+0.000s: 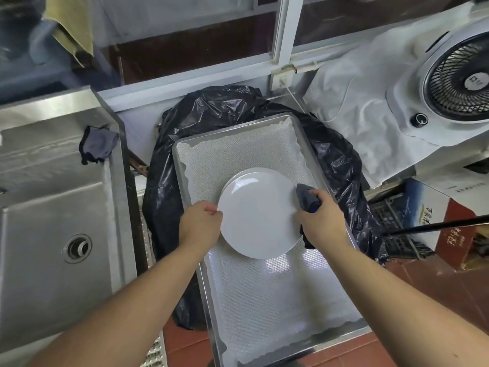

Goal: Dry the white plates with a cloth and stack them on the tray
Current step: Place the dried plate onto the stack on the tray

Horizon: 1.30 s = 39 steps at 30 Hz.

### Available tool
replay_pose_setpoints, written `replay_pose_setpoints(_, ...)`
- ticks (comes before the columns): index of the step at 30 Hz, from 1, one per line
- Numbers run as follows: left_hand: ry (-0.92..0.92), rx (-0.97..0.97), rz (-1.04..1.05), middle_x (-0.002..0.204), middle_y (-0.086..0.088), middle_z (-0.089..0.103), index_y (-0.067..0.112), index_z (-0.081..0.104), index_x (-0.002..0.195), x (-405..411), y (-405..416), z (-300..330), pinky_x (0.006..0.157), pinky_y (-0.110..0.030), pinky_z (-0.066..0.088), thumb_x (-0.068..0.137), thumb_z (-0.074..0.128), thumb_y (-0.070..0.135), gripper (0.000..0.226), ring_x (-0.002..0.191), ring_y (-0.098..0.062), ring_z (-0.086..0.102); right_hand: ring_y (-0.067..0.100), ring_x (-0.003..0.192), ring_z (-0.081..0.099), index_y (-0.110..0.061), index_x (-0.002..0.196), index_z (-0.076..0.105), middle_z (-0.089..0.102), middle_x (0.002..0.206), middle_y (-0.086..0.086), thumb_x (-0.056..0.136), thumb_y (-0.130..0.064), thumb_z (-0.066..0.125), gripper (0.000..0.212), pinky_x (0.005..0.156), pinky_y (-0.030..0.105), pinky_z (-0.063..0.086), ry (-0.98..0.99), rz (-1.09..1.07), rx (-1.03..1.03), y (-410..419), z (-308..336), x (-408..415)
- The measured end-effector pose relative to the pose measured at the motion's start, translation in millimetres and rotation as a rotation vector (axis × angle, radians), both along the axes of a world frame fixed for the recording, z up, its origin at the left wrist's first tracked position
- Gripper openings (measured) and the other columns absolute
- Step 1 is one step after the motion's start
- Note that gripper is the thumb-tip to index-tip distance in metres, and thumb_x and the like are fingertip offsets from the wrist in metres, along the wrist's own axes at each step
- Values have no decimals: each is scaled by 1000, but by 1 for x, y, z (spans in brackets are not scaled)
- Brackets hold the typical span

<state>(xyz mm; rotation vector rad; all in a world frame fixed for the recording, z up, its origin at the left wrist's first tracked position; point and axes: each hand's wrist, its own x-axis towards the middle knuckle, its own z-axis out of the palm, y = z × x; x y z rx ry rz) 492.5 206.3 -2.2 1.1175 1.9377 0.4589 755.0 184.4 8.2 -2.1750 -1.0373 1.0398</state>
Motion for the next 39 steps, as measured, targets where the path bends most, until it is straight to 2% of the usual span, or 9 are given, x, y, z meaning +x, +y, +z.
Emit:
replay_pose_setpoints(10, -14, 38, 29, 92, 15, 71, 31, 70, 97, -1, 10, -9, 77, -33, 56, 95, 66, 26, 6, 88, -11, 67, 12, 72, 65, -32, 128, 65, 68, 101, -4, 79, -7, 63, 55, 34, 14, 41, -13, 58, 49, 13, -6, 2)
replay_pose_setpoints(13, -15, 47, 33, 90, 16, 69, 36, 65, 89, 1, 11, -11, 74, -32, 55, 94, 67, 29, 9, 85, -8, 65, 21, 70, 69, -35, 131, 64, 68, 102, -1, 80, -8, 63, 58, 35, 23, 47, -14, 64, 42, 16, -8, 3)
replay_pose_setpoints(18, -16, 64, 47, 91, 15, 69, 27, 69, 98, 2, 9, -13, 68, -29, 51, 96, 66, 31, 5, 84, -8, 64, 12, 70, 66, -36, 134, 63, 68, 101, -4, 80, -13, 66, 59, 37, 14, 43, -50, 91, 47, 17, -10, 4)
replay_pose_setpoints(23, -88, 20, 17, 99, 11, 72, 28, 71, 108, -11, 2, -9, 83, -40, 60, 96, 67, 37, 16, 92, -16, 69, 4, 78, 63, -37, 133, 61, 68, 98, -11, 80, -27, 74, 55, 58, 23, 48, -109, 39, 52, 1, 1, 15)
replay_pose_setpoints(26, -95, 15, 2, 100, 11, 71, 29, 70, 109, -21, -8, -3, 85, -41, 61, 95, 66, 39, 18, 92, -16, 68, 18, 67, 71, -42, 130, 58, 74, 88, -2, 83, -32, 73, 50, 58, 39, 63, -97, -12, 39, -19, 10, 24)
replay_pose_setpoints(30, -83, 10, -16, 103, 14, 69, 33, 66, 104, -29, -31, 6, 82, -39, 60, 95, 66, 40, 11, 90, -14, 68, 28, 63, 72, -54, 112, 53, 74, 80, 2, 83, -34, 73, 41, 60, 52, 65, -52, -36, 71, -47, 26, 26)
replay_pose_setpoints(33, -99, 0, -21, 103, 13, 70, 34, 65, 103, -30, -56, 14, 79, -36, 59, 95, 66, 39, 10, 91, -13, 67, 27, 70, 70, -54, 112, 54, 74, 87, 2, 84, -36, 76, 39, 69, 46, 64, -6, 10, 101, -62, 39, 19)
replay_pose_setpoints(36, -75, 15, -49, 104, 15, 69, 33, 66, 109, -34, -79, 26, 76, -32, 56, 95, 67, 39, 15, 91, -8, 65, 9, 79, 69, -46, 118, 61, 74, 100, -6, 84, -35, 79, 40, 66, 27, 51, 18, 110, 129, -71, 54, 6)
replay_pose_setpoints(39, 21, 65, -126, 103, 19, 66, 35, 65, 112, -40, -103, 40, 76, -29, 55, 94, 66, 40, 19, 90, -2, 62, 14, 61, 71, -57, 105, 61, 75, 81, -4, 83, -29, 80, 40, 52, 29, 56, 109, 218, 106, -78, 65, -13)
